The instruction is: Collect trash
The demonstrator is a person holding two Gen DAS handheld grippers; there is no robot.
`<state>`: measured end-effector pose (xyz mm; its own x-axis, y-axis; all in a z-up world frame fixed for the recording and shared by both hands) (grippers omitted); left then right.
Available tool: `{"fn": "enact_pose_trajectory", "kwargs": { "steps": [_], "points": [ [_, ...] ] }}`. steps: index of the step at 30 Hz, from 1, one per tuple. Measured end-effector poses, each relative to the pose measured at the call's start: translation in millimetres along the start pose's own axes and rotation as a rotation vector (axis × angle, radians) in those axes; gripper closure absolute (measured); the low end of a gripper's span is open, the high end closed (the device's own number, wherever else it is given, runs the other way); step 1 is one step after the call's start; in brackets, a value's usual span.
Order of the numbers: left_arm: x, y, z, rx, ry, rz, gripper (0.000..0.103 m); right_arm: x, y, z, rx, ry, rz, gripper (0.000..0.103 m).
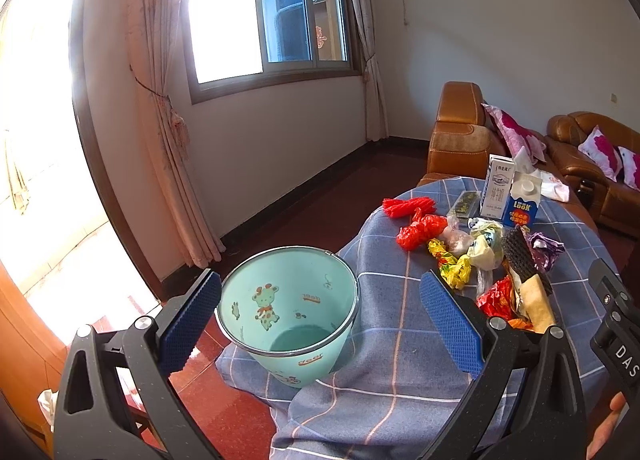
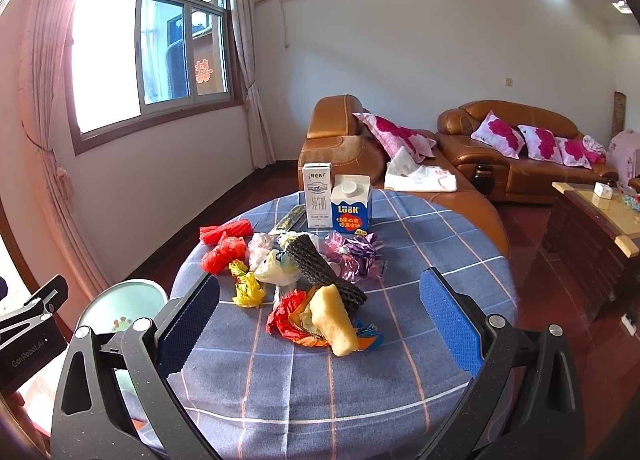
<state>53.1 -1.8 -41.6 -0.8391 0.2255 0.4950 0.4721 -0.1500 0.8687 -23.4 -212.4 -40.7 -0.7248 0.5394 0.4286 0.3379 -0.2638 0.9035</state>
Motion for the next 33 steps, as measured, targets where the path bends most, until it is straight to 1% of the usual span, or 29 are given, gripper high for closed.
{"fn": "enact_pose_trajectory", "kwargs": {
  "steps": [25, 33],
  "points": [
    [0, -4, -3, -0.001, 0.003, 0.003, 0.006, -4, -3, 2, 0.005, -0.004, 0.013, 0.005],
    [-8, -11, -4, -0.003, -0.001, 0.029, 0.006, -9, -5, 0, 0.011, -0.005, 0.024, 0.005]
  ]
}}
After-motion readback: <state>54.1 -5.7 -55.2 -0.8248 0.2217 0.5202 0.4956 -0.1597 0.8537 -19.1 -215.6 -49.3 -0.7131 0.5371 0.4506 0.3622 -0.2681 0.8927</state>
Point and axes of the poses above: each gripper's, at about its wrist camera, not at the fingertips, and x roughly against the way its jaws point, z to its left, y to its top, the point moved 7 cm from there along -x, roughly the way its jaws point, and after that the axes turned 10 degrees about -y, right-handed, at the moved point
